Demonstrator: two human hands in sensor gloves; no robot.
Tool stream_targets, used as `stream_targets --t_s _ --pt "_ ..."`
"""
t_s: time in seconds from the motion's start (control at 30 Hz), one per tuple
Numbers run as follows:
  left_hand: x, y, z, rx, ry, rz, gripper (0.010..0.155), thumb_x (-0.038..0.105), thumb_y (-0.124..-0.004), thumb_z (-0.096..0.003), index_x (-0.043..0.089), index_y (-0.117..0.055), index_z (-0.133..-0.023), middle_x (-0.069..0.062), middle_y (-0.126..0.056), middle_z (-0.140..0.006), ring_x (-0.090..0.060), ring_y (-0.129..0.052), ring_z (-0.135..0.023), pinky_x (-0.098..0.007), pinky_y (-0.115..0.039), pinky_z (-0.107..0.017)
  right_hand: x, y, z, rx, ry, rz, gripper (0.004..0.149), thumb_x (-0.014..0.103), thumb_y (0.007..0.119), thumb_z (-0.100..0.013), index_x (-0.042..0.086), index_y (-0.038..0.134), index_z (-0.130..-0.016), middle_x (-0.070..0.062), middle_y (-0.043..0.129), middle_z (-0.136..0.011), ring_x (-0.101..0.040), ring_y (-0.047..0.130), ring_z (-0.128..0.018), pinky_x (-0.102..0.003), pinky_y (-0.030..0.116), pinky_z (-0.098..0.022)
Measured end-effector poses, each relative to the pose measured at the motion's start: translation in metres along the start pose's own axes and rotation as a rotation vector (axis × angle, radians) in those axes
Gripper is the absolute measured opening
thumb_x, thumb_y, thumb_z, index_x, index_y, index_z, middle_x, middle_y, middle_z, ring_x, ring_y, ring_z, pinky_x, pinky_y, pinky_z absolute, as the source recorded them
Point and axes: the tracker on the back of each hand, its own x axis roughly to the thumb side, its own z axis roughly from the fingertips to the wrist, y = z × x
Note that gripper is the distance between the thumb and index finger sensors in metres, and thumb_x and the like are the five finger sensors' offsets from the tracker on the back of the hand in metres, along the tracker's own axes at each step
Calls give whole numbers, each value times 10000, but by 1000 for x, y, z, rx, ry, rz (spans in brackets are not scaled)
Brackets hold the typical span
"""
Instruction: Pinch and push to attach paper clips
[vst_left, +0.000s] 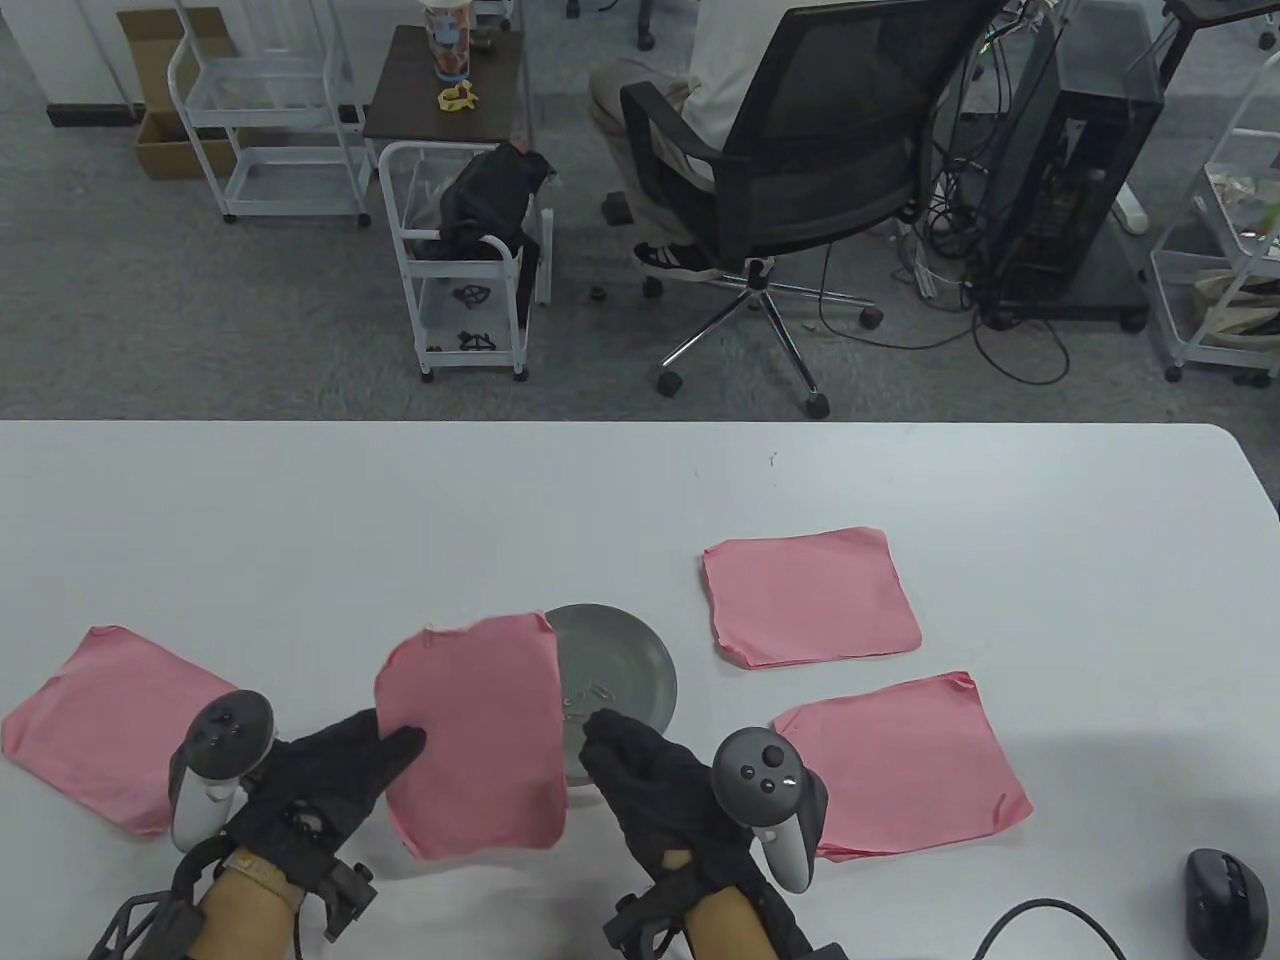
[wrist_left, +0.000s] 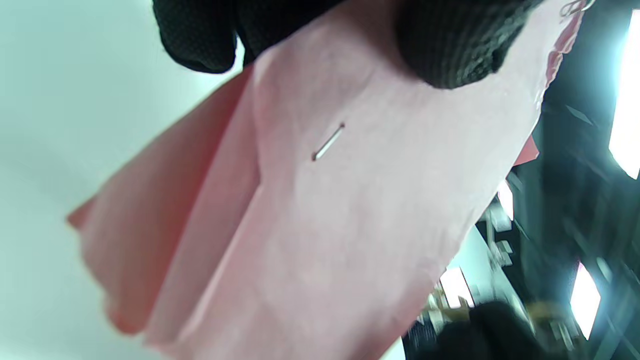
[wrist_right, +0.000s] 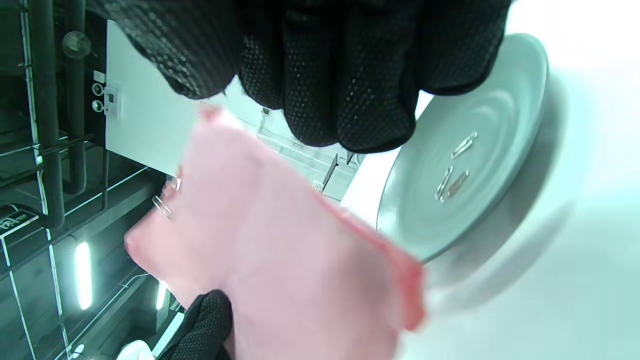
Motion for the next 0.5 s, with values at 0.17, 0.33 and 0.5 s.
stream_targets --t_s 0.17,0.33,0.5 --pt "-19 42 6 136 307 -182 459 457 -852 -446 213 -928 -828 -2 -1056 -622 -198 -1073 -528 -471 -799 -602 0 -5 1 -22 0 -20 516 424 738 -517 144 660 -943 -96 813 -879 -355 879 -733 -559 666 -625" --pt "-13 36 -2 242 395 -552 471 468 -855 -441 229 -910 -844 9 -1035 -659 -187 -1050 -560 -477 -772 -624 -1 -4 0 -17 -1 -1 521 422 739 -516 142 656 -947 -101 808 -886 -362 873 -740 -562 660 -628" --pt "-15 11 -18 274 422 -851 576 498 -870 -425 252 -782 -938 22 -928 -706 -185 -932 -582 -543 -615 -729 0 -6 0 -20 7 -1 514 401 743 -517 139 653 -950 -107 805 -889 -366 873 -738 -566 660 -626"
